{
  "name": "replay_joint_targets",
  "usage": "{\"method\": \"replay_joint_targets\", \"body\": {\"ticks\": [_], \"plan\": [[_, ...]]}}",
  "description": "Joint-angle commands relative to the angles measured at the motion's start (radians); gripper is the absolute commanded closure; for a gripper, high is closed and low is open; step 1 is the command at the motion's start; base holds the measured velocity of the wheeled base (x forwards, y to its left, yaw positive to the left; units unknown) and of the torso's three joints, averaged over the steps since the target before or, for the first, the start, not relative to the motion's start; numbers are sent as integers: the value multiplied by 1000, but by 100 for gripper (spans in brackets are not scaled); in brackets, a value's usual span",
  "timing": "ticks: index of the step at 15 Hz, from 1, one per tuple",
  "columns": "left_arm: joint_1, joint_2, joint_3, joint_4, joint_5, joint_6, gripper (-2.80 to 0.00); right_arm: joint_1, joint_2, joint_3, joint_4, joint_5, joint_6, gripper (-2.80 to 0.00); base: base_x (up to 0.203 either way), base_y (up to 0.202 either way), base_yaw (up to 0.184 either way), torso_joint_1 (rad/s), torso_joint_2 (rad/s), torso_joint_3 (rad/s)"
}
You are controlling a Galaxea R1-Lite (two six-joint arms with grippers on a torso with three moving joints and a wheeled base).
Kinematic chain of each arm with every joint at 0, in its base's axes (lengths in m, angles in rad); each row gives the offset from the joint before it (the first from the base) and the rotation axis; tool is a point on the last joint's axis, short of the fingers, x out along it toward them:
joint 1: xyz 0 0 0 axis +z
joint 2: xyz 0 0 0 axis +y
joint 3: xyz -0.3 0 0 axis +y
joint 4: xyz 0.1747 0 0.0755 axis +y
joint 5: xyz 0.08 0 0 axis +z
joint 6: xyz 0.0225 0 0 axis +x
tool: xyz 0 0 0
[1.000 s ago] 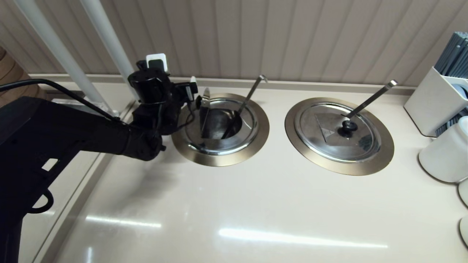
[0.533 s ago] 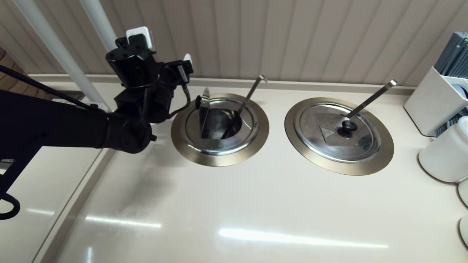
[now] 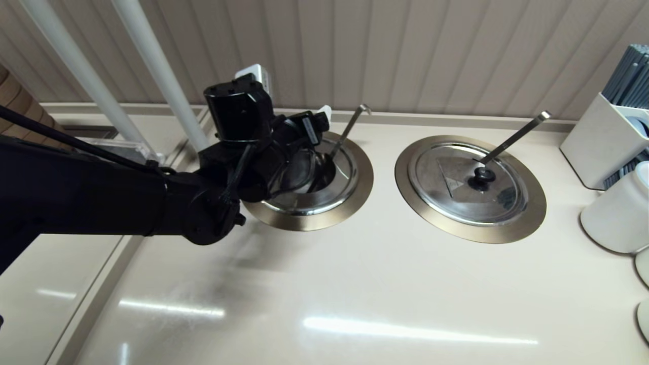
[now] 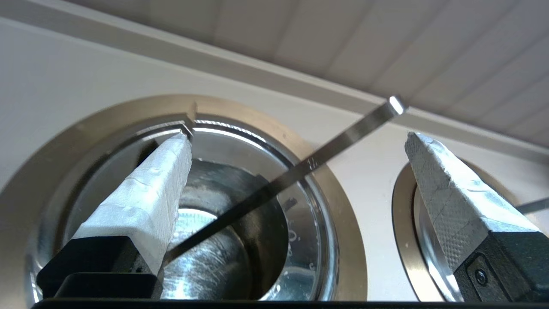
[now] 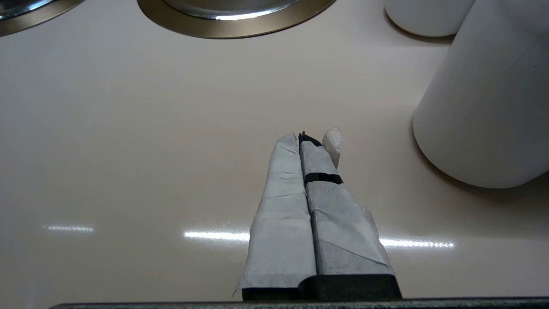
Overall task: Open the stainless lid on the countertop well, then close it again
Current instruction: Open the lid
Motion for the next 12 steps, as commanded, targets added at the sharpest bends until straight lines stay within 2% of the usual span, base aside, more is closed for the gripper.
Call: {"method": "replay_joint_targets", "body": {"ticks": [1,3,7,12], "plan": [[-5,35,2,1,5,7,-280,0,0,5,0,-1,1,0,0,0,0,0,0,0],[12,46,2,39,6,54,-280,0,0,5,0,0,1,0,0,0,0,0,0,0],[57,64,-7,55,8,62,-280,0,0,5,0,0,1,0,0,0,0,0,0,0],[93,37,-16,55,16,109,-280,0,0,5,0,0,0,0,0,0,0,0,0,0]]}}
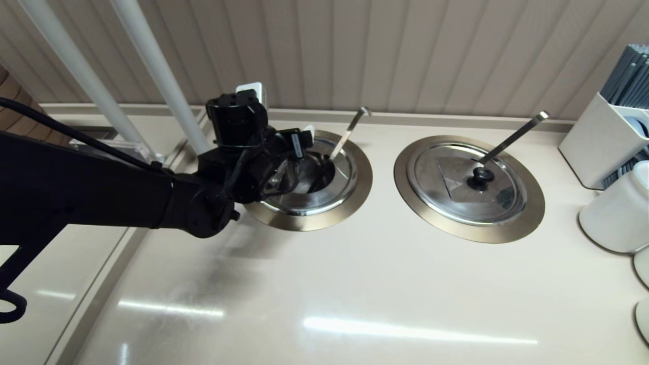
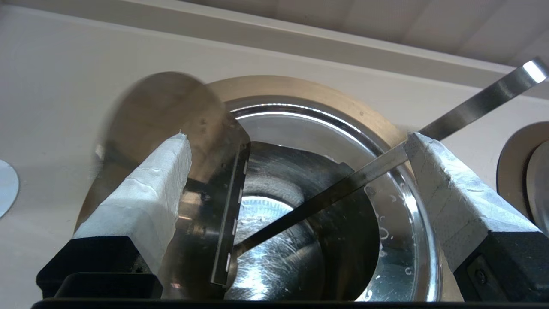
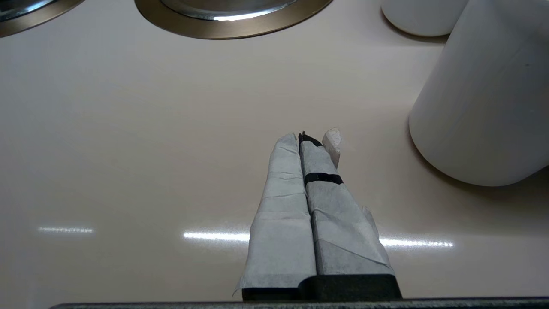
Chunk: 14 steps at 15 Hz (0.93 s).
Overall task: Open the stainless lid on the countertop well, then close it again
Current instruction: Open the lid, then stir with a spoon
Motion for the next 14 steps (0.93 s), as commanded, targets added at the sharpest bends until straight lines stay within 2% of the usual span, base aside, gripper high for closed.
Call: {"method": "replay_joint_targets", "body": {"ticks": [1,9,10,13,14], "plan": [[7,-5,-3,-13,5,1,-280,0,0,5,0,0,0,0,0,0,0,0,0,0],[-15,-21,14,-28,-6,-5,-280,0,0,5,0,-2,1,0,0,0,0,0,0,0],[-16,-13,27,-28,-24,-4,-280,0,0,5,0,0,0,0,0,0,0,0,0,0],[-18,-1,49,-28,-153,12,-280,0,0,5,0,0,0,0,0,0,0,0,0,0],[-21,30,41,-29,-156,19,-280,0,0,5,0,0,1,0,0,0,0,0,0,0]]}}
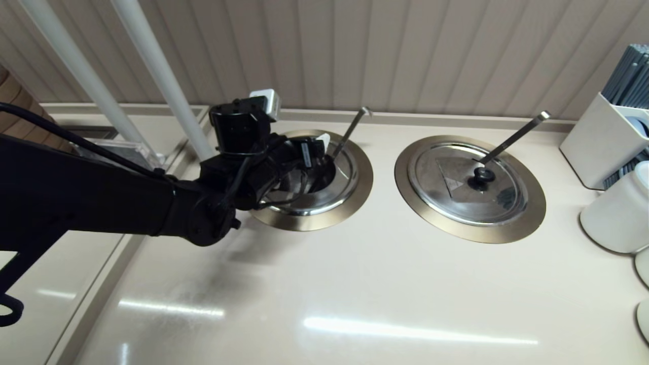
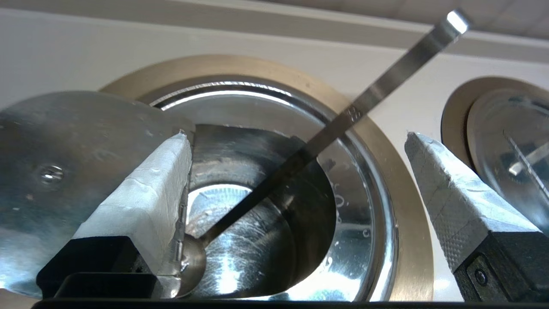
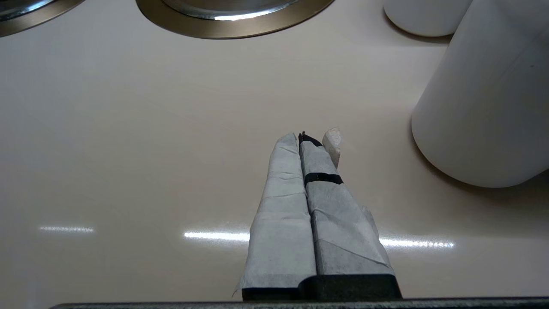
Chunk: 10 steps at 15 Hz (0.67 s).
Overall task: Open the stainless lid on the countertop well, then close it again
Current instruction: Stir with a spoon
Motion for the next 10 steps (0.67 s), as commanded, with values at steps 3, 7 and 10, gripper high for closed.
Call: {"method": "replay_joint_targets", "body": {"ticks": [3,7,10], "plan": [[-17,143,-150,-25,-4,55,-280,0,0,5,0,0,0,0,0,0,0,0,0,0],[-44,266,-287,-28,-12,108,-280,0,0,5,0,0,0,0,0,0,0,0,0,0],[-57,288,-305,-28,-31,124,-280,0,0,5,0,0,-1,0,0,0,0,0,0,0]]}}
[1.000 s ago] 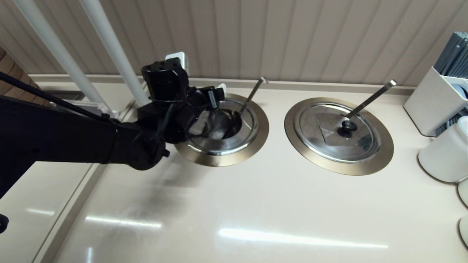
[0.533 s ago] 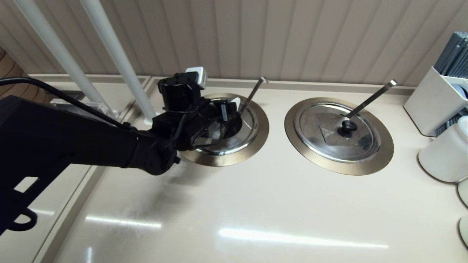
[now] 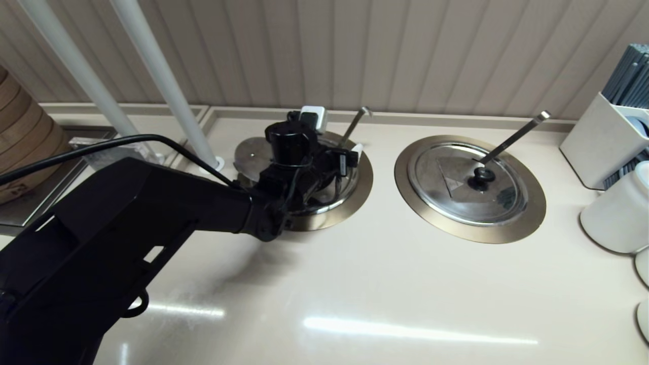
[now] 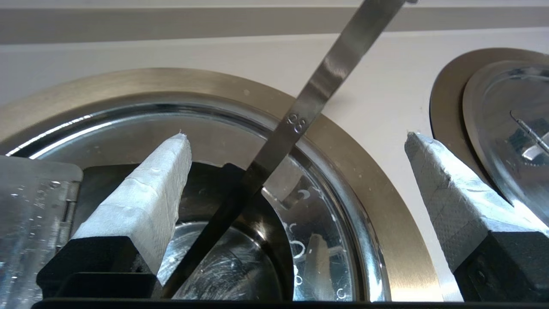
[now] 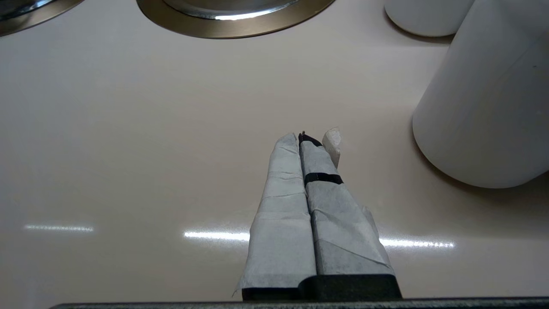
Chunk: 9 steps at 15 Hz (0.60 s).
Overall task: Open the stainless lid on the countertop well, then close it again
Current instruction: Stir with a spoon
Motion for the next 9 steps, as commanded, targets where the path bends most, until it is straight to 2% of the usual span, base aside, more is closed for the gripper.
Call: {"method": "replay_joint_targets", "body": {"ticks": [1,9], "plan": [[-3,37,-14,-6,0,0,-280,0,0,5,0,0,1,0,0,0,0,0,0,0],[-6,195,-228,18,11,13,-280,0,0,5,0,0,0,0,0,0,0,0,0,0]]}}
